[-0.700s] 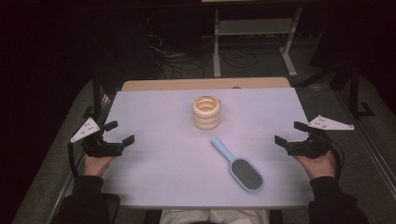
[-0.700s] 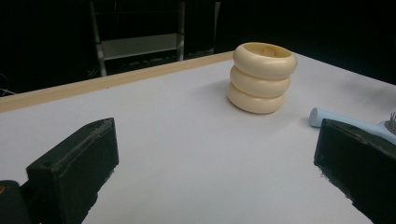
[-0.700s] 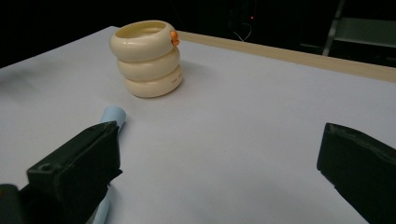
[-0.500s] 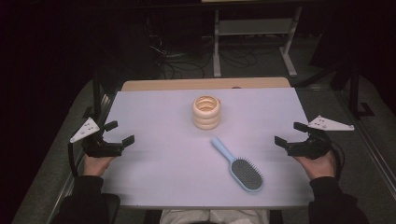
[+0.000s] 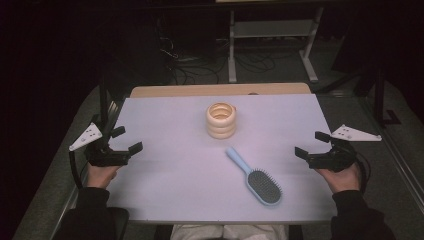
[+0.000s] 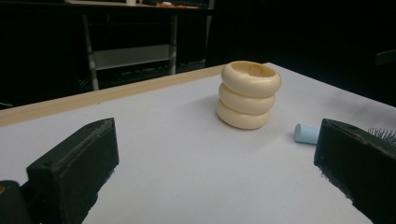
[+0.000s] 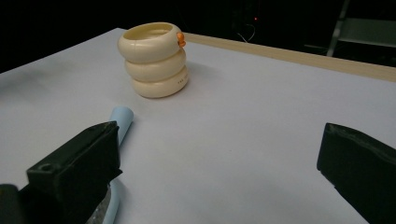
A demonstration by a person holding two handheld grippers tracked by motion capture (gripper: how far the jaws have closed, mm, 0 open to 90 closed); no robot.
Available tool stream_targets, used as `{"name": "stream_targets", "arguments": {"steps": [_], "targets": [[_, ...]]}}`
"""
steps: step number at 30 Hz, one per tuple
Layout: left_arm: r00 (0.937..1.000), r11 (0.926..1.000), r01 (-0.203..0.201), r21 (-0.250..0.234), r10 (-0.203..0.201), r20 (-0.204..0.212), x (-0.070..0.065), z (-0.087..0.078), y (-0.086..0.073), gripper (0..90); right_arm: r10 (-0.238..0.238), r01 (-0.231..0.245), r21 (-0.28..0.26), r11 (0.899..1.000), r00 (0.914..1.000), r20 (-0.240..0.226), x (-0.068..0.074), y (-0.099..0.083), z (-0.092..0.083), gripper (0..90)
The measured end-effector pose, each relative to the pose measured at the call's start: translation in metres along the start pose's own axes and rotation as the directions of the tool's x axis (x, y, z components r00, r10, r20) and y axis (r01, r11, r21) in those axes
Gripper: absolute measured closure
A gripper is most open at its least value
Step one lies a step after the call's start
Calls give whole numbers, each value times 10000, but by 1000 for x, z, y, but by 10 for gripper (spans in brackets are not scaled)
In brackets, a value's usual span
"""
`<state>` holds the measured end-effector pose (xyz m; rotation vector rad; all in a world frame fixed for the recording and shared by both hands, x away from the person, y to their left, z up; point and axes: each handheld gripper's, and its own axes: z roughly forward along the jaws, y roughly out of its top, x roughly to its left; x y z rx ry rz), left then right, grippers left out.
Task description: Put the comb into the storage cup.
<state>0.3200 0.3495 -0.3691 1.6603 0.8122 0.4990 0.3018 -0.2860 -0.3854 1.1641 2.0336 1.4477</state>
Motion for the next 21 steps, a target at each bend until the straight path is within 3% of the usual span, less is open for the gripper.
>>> {"name": "stream_targets", "arguments": {"steps": [3, 6, 12, 21], "targets": [[10000, 10000, 10, 6, -10, -8, 0, -1, 4, 0, -24, 24, -23, 10000, 10000, -63, 1, 0, 0, 0], [9987, 9993, 305, -218, -296, 406, -1, 0, 10, 0, -55, 54, -22, 10000, 9999, -99, 1, 0, 0, 0], [9968, 9999, -79, 131, 68, 801, -5, 7, 24, 0, -85, 86, 56, 9999, 9998, -159, 2, 0, 1, 0], [9939, 9947, -752, 702, 691, 861, -9, 20, 42, 0, -106, 107, 18, 9999, 9996, -254, 3, 1, 1, 0]]}}
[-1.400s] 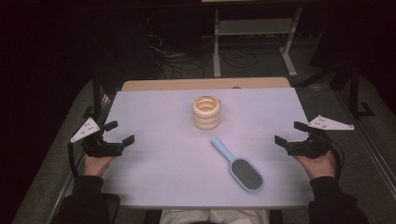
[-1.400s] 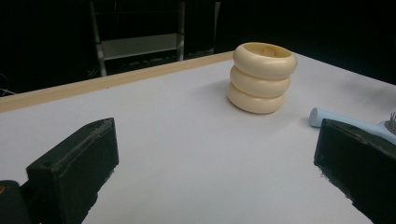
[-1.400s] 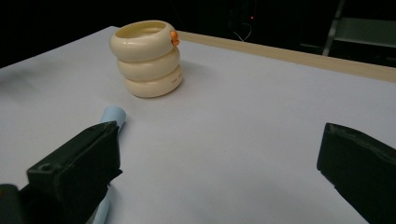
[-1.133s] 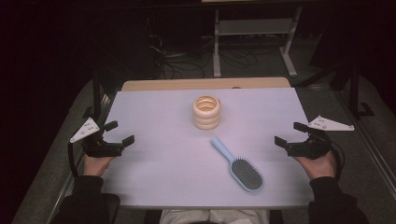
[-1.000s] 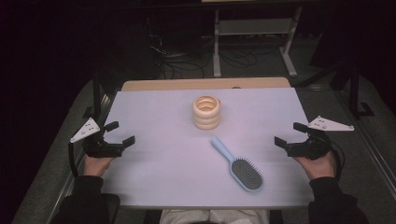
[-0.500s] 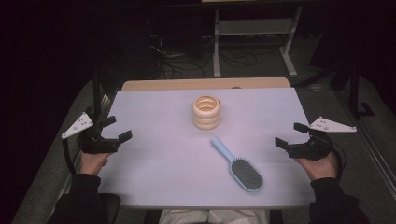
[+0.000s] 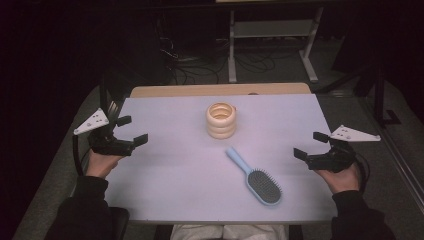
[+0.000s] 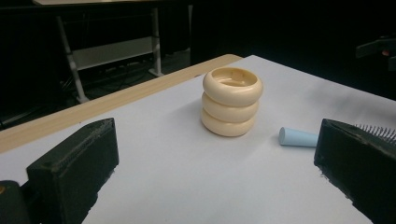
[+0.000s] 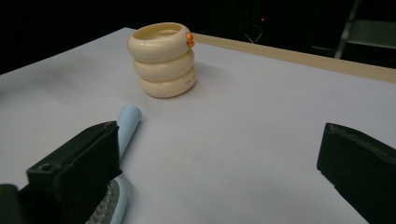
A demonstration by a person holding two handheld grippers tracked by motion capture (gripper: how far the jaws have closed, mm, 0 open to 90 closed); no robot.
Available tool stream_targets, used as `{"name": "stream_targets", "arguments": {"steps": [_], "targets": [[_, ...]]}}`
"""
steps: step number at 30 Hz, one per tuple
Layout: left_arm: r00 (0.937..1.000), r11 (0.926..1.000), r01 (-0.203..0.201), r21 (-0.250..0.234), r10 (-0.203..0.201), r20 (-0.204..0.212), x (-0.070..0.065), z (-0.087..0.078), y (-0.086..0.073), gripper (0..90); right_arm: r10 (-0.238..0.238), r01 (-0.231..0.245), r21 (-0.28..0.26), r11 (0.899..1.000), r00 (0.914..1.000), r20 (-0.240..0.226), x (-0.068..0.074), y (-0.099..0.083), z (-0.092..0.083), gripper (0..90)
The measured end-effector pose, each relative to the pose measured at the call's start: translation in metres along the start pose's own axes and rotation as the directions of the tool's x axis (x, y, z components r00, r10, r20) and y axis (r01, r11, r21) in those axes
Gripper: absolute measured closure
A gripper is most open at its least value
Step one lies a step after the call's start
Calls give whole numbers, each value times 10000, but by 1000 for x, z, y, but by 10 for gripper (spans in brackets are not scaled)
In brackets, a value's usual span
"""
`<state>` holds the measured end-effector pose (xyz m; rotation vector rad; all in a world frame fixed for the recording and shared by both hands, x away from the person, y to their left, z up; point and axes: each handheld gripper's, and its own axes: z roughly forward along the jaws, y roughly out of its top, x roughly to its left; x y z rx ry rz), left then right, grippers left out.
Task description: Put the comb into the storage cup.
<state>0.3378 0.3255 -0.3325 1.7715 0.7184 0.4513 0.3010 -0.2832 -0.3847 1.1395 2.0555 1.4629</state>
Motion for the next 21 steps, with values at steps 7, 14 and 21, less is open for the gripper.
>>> {"name": "stream_targets", "arguments": {"steps": [7, 14, 21], "targets": [[9994, 9989, -253, 397, 244, 229, -1, 10, 10, 0, -20, 20, 10, 10000, 10000, -17, 1, 0, 0, 0], [9972, 9953, -389, 889, 330, 674, -4, 26, 17, 0, -11, 11, 14, 10000, 10000, -63, 1, 0, 0, 0], [9945, 9915, -598, 1154, 492, 920, -8, 39, 22, 0, -39, 40, 76, 10000, 10000, -89, 1, 0, 1, 0]]}}
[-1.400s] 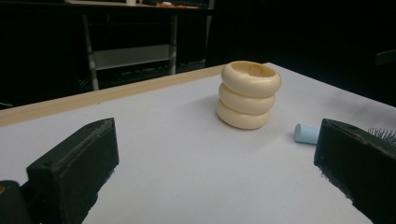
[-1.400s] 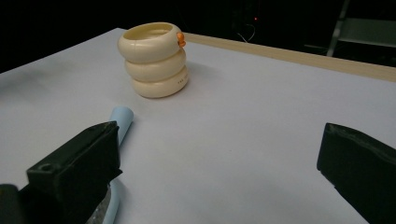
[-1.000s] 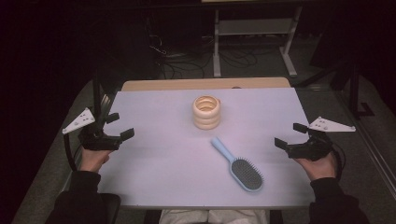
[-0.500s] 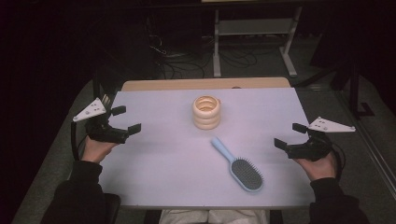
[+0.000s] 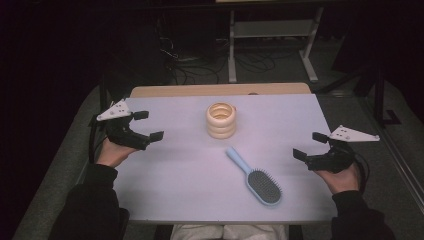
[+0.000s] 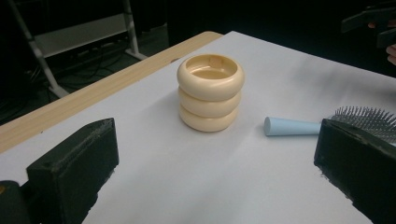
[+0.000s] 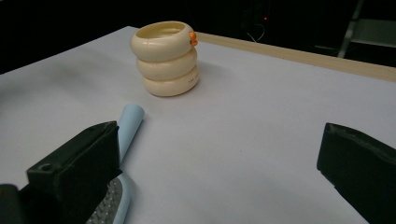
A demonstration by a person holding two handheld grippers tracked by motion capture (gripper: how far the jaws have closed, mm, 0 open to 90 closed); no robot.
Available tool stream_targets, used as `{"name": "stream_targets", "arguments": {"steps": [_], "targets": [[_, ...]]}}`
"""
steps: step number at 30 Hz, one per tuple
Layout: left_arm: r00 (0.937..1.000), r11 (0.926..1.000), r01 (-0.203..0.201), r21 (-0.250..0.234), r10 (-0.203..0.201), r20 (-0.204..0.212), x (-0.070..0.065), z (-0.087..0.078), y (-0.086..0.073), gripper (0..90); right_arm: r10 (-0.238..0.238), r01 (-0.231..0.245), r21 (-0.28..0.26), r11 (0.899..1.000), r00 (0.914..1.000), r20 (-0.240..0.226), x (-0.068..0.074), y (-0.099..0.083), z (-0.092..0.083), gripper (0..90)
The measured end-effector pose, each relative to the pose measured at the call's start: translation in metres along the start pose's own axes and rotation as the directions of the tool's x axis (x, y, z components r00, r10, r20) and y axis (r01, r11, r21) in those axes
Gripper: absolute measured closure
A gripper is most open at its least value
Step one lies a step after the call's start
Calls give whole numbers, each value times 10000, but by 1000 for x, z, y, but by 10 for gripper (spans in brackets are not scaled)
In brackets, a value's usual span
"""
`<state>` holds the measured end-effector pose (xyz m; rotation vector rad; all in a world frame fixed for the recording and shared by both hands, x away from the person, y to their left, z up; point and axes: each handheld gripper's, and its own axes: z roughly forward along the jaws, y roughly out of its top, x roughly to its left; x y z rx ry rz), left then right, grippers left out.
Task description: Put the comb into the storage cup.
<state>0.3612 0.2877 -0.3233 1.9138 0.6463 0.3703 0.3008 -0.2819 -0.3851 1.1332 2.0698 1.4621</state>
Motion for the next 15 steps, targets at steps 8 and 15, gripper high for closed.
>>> {"name": "stream_targets", "arguments": {"steps": [8, 15], "targets": [[9997, 9995, -180, 249, 176, 174, -1, 13, 11, 0, 0, 0, -9, 10000, 10000, -17, 0, 0, 0, 0], [9984, 9976, -401, 562, 379, 409, -5, 31, 22, 0, -18, 18, 48, 10000, 10000, -78, 1, 0, 0, 0]]}}
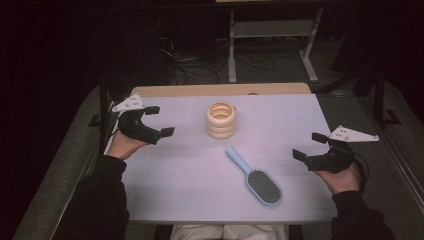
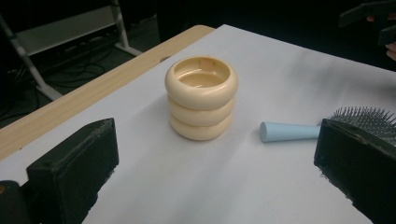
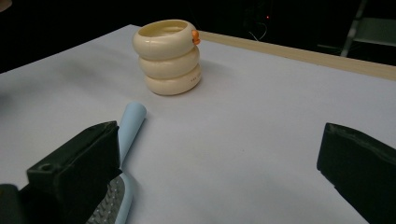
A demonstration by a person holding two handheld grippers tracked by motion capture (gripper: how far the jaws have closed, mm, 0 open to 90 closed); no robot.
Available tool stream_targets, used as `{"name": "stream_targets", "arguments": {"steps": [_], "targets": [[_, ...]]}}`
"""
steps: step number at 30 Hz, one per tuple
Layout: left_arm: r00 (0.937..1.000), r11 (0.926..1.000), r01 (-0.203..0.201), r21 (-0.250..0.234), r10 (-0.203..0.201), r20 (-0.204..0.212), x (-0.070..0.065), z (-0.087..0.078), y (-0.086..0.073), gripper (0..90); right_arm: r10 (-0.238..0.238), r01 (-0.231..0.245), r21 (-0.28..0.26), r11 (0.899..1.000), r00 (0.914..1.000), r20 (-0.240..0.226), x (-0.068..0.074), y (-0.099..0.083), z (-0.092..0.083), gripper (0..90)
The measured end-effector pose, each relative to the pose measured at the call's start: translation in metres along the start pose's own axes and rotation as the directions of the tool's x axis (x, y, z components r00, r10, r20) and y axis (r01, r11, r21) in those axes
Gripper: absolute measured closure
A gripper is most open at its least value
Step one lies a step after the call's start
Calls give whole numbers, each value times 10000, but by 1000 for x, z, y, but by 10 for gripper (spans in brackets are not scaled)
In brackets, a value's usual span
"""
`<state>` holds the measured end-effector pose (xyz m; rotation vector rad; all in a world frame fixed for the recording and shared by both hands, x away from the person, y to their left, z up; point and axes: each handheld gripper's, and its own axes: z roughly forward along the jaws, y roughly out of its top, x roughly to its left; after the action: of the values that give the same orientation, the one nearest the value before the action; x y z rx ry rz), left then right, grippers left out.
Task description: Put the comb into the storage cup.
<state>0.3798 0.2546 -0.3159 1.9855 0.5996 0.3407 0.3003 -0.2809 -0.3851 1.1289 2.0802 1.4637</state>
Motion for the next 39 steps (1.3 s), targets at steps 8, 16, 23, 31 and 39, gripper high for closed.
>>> {"name": "stream_targets", "arguments": {"steps": [8, 16, 23, 31, 39], "targets": [[9993, 9991, -280, 314, 272, 257, -5, 18, 8, 0, 7, -7, -4, 10000, 10000, -25, 0, 0, 0, 0], [9979, 9980, -444, 448, 421, 494, -8, 35, 16, 0, 16, -16, -6, 10000, 10000, -50, 0, 0, 0, 0], [9967, 9966, -571, 593, 535, 605, -12, 43, 19, 0, 19, -19, -11, 10000, 10000, -70, 0, 0, 0, 0], [9961, 9961, -587, 666, 539, 704, -14, 49, 18, 0, 0, 1, 29, 10000, 9999, -101, 0, 0, 1, 0], [9931, 9937, -776, 813, 698, 945, -20, 60, 19, 0, 15, -14, 59, 10000, 9999, -116, 0, 0, 1, 0]]}}
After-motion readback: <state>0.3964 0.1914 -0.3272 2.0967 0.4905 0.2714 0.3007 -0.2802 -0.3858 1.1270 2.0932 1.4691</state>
